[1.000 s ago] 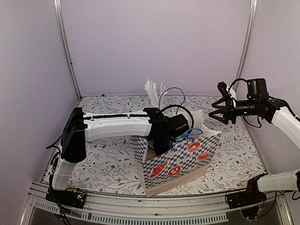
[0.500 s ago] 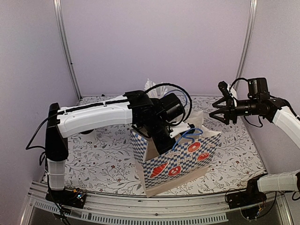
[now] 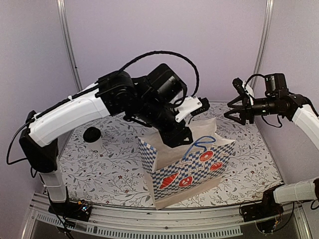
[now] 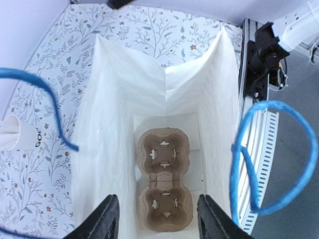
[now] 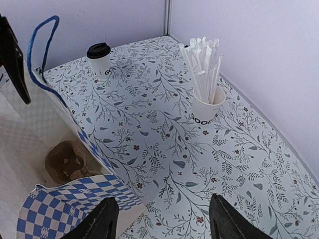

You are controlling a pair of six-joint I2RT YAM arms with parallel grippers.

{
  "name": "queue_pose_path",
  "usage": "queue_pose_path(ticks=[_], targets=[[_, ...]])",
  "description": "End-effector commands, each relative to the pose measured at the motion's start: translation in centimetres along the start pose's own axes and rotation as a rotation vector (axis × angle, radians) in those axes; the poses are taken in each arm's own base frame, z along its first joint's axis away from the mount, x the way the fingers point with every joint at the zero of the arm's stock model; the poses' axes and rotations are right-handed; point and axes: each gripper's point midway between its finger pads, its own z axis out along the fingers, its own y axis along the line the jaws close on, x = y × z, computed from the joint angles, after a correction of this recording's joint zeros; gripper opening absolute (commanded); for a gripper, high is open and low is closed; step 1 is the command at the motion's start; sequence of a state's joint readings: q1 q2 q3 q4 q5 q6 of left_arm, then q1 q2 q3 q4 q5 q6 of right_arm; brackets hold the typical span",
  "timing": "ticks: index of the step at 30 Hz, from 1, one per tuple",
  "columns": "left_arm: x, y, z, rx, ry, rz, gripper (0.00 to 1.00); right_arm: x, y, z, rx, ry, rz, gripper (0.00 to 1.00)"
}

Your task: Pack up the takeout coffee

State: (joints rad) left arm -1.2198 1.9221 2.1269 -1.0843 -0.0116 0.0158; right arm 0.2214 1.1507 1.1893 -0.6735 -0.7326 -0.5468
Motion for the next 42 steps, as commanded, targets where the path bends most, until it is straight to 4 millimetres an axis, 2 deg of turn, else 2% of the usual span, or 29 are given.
queue_pose_path(ticks=[1, 4, 8, 11, 16, 23, 32, 39, 42], targets=[[-0.7, 0.9, -5.1, -0.072, -0.065, -0.044, 0.56, 1.5, -0.4, 0.4, -0.004, 0.072, 0.042, 0.65], [0.1, 1.3, -6.7, -0.088, -0.07, -0.075, 0.56, 2.3, -0.4, 0.7, -0.002, 0.086, 0.049, 0.65], [1.7, 2.7, -7.8, -0.131, -0.042, -0.139, 0.56, 2.6, -0.2, 0.8, -0.021, 0.077, 0.066, 0.65], [2.4, 3.5, -7.3, -0.113, -0.027, -0.177, 0.55, 3.0, -0.4, 1.0, -0.018, 0.08, 0.071, 0.66], [4.3, 6.2, -5.5, -0.174, 0.065, -0.214, 0.55, 3.1, -0.8, 1.3, -0.022, 0.084, 0.077, 0.66], [5.6, 7.4, -3.9, -0.159, 0.108, -0.207, 0.41, 3.3, -1.1, 1.1, 0.008, 0.094, 0.075, 0.66], [6.6, 7.4, -2.6, -0.118, 0.139, -0.18, 0.33, 3.5, -1.2, 0.8, 0.033, 0.097, 0.068, 0.65], [5.4, 8.8, -2.7, -0.183, 0.092, -0.099, 0.13, 3.8, -1.6, 0.9, 0.052, 0.104, 0.067, 0.65], [5.2, 9.1, -2.5, -0.194, 0.086, -0.058, 0.08, 4.3, -1.9, 1.1, 0.056, 0.116, 0.074, 0.65]])
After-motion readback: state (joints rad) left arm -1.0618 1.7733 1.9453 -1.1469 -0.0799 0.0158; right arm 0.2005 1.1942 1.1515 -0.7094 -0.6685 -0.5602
